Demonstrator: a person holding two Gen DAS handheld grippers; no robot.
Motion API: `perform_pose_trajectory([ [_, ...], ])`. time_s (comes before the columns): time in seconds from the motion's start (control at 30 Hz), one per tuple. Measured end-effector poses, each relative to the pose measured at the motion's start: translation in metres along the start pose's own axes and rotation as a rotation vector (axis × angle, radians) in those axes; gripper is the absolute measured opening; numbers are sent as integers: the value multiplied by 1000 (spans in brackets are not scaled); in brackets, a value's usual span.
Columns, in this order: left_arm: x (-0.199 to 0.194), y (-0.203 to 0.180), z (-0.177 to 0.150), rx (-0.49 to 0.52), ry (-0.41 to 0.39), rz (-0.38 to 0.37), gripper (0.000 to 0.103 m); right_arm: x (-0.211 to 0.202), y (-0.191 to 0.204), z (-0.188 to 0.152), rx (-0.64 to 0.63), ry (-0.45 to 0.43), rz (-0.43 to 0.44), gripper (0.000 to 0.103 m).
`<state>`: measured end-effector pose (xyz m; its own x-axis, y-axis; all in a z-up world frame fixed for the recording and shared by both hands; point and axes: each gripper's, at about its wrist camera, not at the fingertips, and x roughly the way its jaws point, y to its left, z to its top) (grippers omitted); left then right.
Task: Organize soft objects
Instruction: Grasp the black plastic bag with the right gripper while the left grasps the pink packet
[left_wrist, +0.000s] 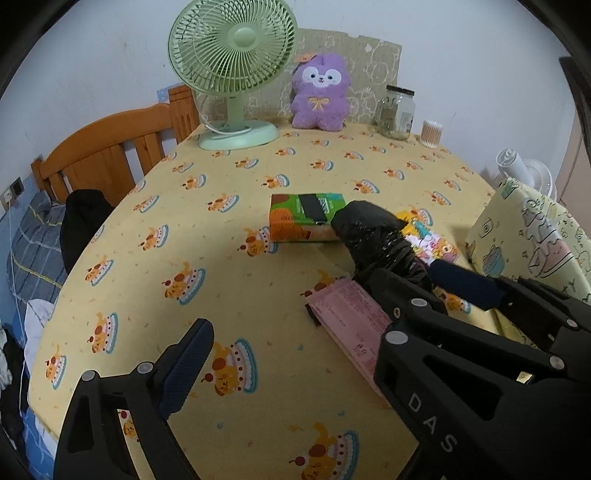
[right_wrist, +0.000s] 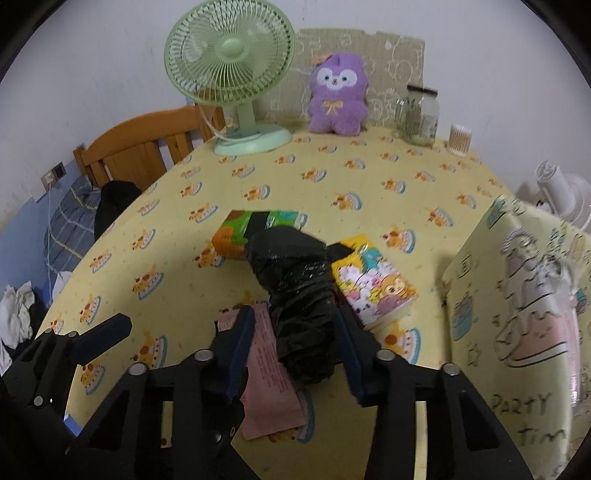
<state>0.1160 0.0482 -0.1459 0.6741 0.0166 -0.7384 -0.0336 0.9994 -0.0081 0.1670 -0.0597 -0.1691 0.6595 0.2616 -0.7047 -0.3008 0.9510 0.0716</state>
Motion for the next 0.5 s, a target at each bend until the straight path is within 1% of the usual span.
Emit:
perform_pose_trajectory([
  [0.03,2,0,0,1,8,1,93,4,-1,-1,8,16,8,42],
  [0.07,5,0,-1,0,18,-2,93,6,-1,-2,13,25,10,37],
  [0.1,6,0,-2,1,23,-4,93,8,-1,-3,13,32,10,29],
  [0.2,8,1,-4,2,32,-6,93,11,-1,-6,18,47,13,23],
  [0.3,7,4,-5,-1,36,-6,93,12,1,-6,23,52,25,17],
  [0.5,2,13,-6,-5,37,19,93,12,10,-6,28,54,65,13],
])
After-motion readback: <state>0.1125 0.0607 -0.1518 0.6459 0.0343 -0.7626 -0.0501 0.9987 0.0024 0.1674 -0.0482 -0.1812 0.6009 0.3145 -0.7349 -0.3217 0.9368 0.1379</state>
